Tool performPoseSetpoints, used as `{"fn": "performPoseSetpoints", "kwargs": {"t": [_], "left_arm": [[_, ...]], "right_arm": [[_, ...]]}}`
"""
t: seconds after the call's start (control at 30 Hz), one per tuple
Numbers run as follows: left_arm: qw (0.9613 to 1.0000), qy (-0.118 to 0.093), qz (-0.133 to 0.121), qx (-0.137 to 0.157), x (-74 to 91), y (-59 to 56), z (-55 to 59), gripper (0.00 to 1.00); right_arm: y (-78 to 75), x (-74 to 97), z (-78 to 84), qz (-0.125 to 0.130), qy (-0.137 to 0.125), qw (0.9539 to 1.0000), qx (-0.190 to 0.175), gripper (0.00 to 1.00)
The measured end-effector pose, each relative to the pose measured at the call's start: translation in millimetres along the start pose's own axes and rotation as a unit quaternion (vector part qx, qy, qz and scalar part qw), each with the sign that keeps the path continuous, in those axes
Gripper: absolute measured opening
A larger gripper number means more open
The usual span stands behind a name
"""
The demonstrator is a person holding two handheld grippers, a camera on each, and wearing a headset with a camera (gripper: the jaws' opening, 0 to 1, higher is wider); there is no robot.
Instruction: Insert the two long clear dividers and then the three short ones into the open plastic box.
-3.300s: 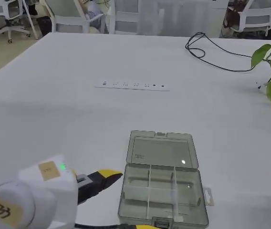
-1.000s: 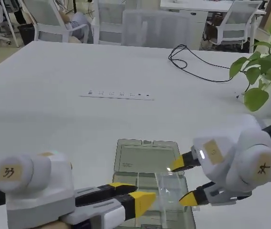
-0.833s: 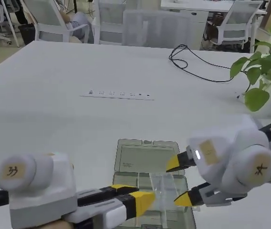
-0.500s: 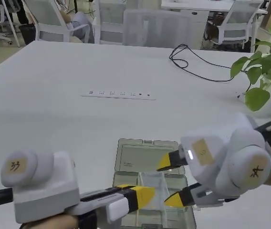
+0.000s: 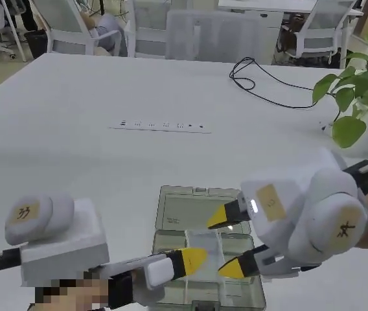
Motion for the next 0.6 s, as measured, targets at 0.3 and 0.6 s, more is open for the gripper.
{"fn": "performPoseSetpoints", "kwargs": {"t": [0.3,0.6], "left_arm": [[0.9998,-0.005,-0.001,0.019,1.4,-4.2,-1.5,0.0],[0.9953,0.015,-0.028,-0.092,-1.0,-2.9,-0.2,0.0]], "right_arm": [[-1.6,3.7,-1.7,0.009,-0.004,0.9999,-0.005,0.33],[0.4,8.0,-2.1,0.002,-0.017,0.9994,-0.029,0.34]]}}
Point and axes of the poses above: the centre of the closed fingertips' face, and the gripper's own axes: x roughly backward along the fingers, y roughly to its left, z roughly out of its underside, the point moved 3 cm from there along x, roughly backward along the fingers, and after that the axes turned 12 degrees about x, right-handed, at the moved point
